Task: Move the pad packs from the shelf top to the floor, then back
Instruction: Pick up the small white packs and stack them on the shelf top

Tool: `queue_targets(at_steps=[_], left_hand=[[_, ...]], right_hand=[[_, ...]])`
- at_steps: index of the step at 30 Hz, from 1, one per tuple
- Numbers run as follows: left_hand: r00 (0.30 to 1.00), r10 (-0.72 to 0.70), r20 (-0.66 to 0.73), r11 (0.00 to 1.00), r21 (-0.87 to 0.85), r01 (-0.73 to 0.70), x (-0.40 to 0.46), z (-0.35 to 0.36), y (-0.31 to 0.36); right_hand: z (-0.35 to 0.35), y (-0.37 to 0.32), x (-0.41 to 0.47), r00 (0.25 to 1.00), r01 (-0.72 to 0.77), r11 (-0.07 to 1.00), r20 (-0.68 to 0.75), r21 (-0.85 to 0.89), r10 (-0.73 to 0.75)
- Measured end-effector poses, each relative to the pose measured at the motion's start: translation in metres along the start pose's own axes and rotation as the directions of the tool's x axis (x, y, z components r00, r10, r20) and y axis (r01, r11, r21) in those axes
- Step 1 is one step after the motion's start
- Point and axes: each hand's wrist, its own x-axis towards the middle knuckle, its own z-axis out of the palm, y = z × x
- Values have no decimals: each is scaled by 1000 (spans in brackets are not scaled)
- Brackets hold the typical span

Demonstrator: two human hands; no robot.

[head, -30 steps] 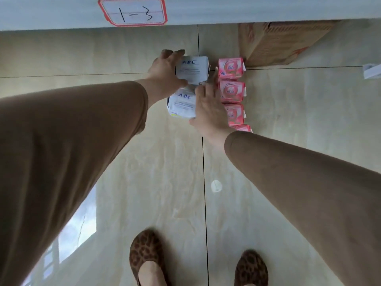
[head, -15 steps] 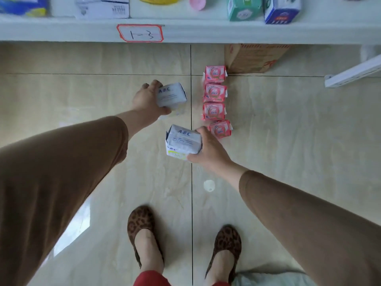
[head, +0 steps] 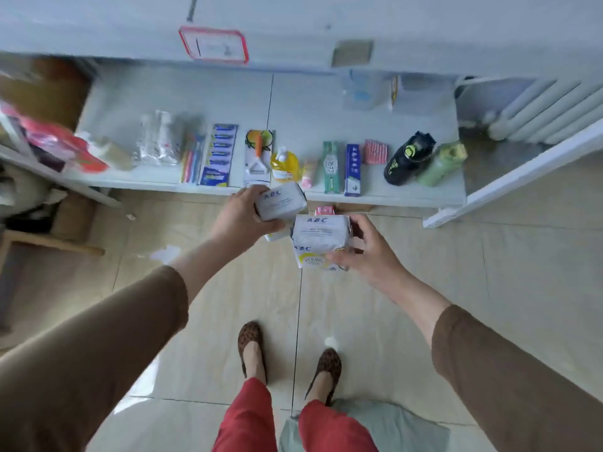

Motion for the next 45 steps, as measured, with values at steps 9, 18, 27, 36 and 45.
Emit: queue_targets(at_steps=[9, 18, 27, 36, 45], left_hand=[[938, 290, -190, 952, 154, -264, -4, -172, 189], [891, 415, -185, 884, 312, -347, 111, -240, 271], [852, 515, -97, 660, 679, -321, 283, -267, 312], [886, 464, -23, 581, 763, -284, 387, -253, 332], [905, 422, -50, 589, 774, -232, 418, -244, 336]], right_hand=[[-63, -225, -61, 952, 304, 948, -7, -96, -306], [-101, -324, 7, 915, 380, 909, -75, -169, -396], [-122, -364, 115, 904, 343, 904, -173, -256, -392], [-147, -374, 180, 927, 295, 937, -184, -187, -328], [-172, -375, 230, 935, 310, 929, -110, -203, -337]])
